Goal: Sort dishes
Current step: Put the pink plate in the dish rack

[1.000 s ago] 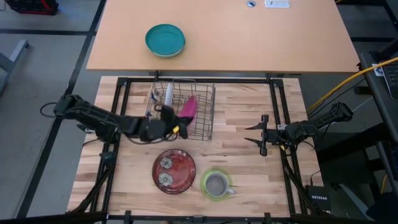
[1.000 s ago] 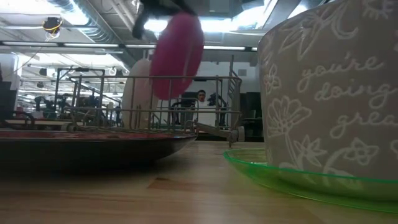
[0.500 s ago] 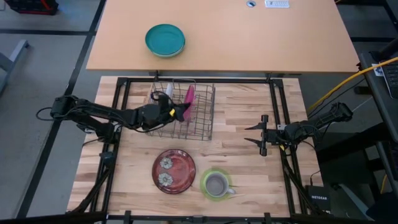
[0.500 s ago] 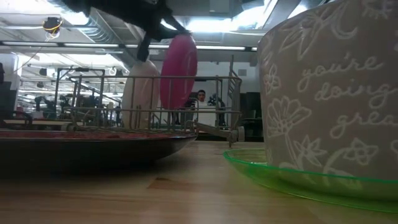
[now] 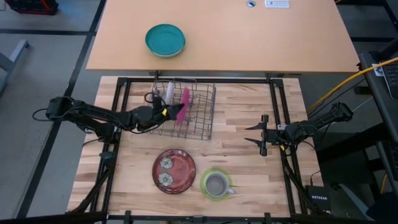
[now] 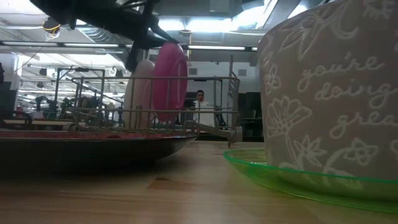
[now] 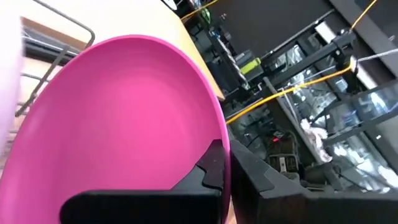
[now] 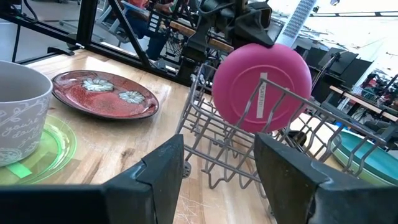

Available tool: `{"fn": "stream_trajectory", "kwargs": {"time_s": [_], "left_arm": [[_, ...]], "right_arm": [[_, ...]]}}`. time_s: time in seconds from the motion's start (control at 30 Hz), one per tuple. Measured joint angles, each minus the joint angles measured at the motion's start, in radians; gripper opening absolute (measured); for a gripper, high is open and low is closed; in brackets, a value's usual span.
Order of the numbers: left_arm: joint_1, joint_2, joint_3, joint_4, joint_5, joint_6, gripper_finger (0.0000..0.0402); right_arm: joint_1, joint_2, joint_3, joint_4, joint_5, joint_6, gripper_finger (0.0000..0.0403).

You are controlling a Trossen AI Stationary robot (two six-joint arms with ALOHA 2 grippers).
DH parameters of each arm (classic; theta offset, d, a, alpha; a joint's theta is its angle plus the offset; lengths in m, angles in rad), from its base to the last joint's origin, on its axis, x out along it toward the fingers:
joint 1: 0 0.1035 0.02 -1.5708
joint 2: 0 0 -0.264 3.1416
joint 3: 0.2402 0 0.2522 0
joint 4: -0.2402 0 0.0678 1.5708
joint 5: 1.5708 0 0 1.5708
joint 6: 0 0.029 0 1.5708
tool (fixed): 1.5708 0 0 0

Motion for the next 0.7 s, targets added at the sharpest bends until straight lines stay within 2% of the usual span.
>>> {"fn": "stream_trajectory", "kwargs": {"time_s": [0.5, 0.7], "left_arm": [[0.077, 0.001, -0.008, 0.024, -0.004, -0.086, 0.0], [0.084, 0.002, -0.008, 0.031, 0.022, -0.071, 0.0]], "right_arm": [[0.0, 0.0, 0.0, 0.001, 0.0, -0.024, 0.0198], [0.0, 0.0, 0.0, 0.0, 0.0, -0.025, 0.0198]]}}
